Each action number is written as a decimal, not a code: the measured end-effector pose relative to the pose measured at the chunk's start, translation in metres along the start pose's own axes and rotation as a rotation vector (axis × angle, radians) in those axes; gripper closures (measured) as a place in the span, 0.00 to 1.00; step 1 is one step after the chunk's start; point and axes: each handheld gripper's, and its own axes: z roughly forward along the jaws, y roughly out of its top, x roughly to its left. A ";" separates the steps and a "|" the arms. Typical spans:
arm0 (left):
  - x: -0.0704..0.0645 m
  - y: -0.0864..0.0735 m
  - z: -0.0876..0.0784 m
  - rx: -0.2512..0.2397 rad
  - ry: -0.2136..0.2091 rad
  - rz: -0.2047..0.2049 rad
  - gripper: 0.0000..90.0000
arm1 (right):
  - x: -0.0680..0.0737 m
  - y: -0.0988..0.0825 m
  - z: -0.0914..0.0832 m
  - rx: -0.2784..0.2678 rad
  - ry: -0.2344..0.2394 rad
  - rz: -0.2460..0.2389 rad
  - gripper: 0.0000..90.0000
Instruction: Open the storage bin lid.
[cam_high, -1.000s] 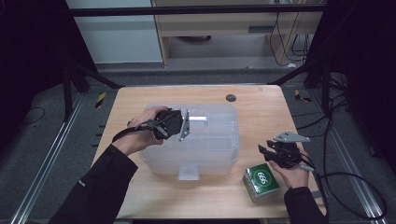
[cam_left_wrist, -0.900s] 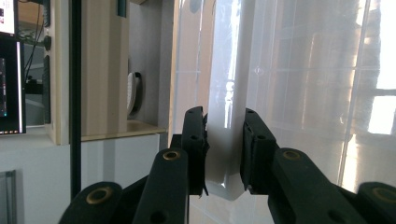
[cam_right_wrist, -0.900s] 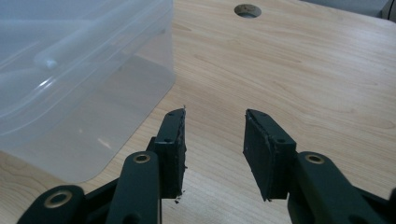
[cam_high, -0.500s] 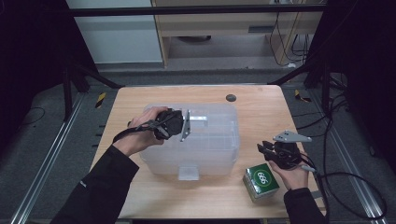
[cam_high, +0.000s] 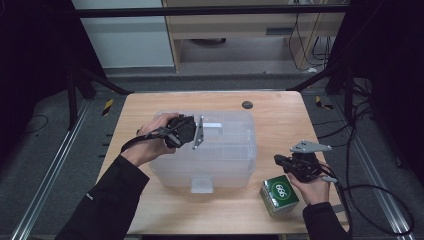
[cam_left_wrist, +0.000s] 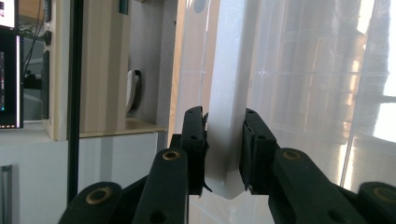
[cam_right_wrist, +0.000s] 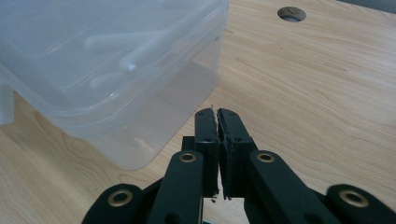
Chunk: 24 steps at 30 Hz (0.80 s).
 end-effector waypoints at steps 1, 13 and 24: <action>0.001 0.000 0.000 0.000 0.002 -0.005 0.81 | 0.000 0.000 0.000 -0.002 0.005 -0.001 0.98; 0.012 -0.001 0.001 -0.002 0.021 -0.044 0.80 | 0.005 0.001 -0.003 -0.006 0.045 0.017 1.00; 0.020 -0.002 0.005 -0.013 0.040 -0.084 0.79 | 0.007 0.000 -0.005 -0.043 0.074 0.024 1.00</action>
